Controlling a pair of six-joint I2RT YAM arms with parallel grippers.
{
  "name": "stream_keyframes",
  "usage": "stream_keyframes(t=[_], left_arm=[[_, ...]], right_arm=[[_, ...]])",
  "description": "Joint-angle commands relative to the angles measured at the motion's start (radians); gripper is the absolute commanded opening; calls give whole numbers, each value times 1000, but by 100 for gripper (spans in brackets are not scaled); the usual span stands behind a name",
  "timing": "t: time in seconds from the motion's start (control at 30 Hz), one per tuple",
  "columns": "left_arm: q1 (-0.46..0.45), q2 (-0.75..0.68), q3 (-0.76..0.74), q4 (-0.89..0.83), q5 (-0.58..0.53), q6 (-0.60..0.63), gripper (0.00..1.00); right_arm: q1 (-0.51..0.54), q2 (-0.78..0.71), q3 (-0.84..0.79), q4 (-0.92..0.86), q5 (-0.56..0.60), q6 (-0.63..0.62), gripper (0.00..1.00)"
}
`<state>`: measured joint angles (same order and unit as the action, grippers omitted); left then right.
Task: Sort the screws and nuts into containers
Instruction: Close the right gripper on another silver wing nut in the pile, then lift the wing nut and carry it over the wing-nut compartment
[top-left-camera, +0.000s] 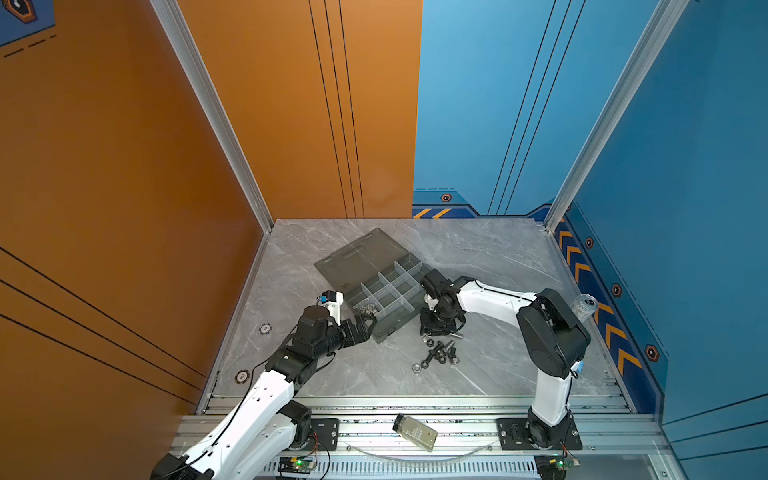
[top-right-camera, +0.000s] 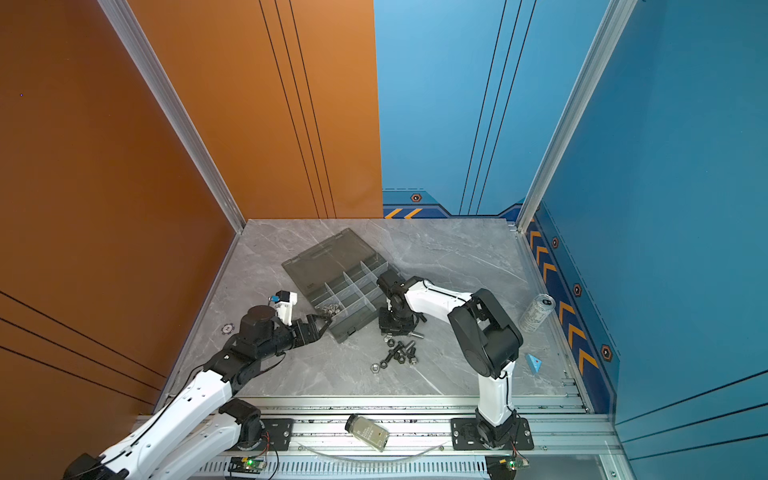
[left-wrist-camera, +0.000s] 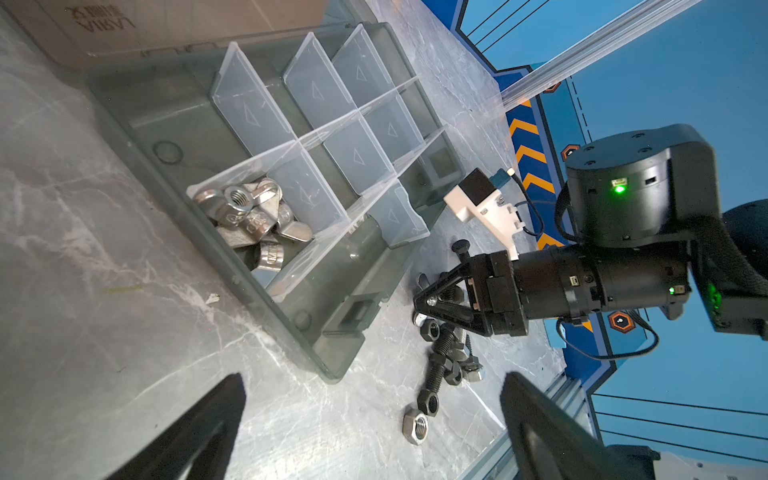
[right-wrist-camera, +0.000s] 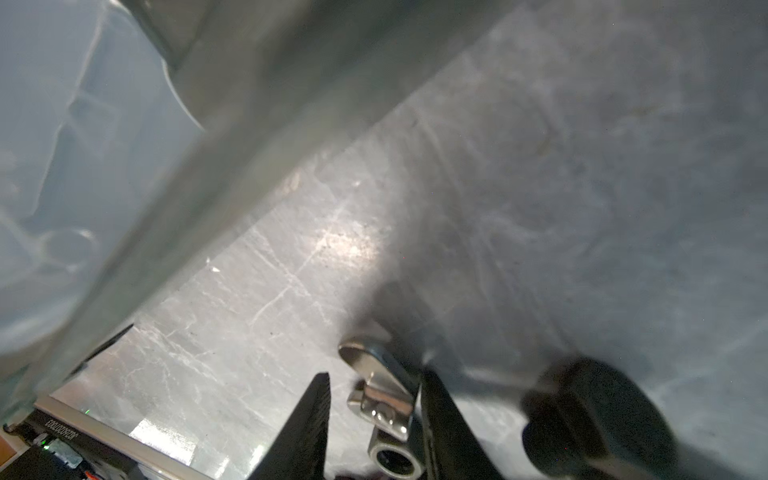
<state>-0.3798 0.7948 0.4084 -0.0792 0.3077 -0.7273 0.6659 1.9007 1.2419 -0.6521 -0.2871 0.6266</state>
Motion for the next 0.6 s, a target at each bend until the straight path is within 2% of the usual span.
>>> stream_keyframes(t=[0.0, 0.2, 0.33, 0.57], left_arm=[[4, -16, -9, -21, 15, 6, 98], [6, -20, -11, -22, 17, 6, 98], [6, -20, -13, -23, 16, 5, 98], [7, -23, -13, -23, 16, 3, 97]], right_arm=[[15, 61, -4, -30, 79, -5, 39], [24, 64, -16, -32, 96, -5, 34], [26, 57, -27, -33, 106, -8, 20], [23, 15, -55, -27, 108, -44, 8]])
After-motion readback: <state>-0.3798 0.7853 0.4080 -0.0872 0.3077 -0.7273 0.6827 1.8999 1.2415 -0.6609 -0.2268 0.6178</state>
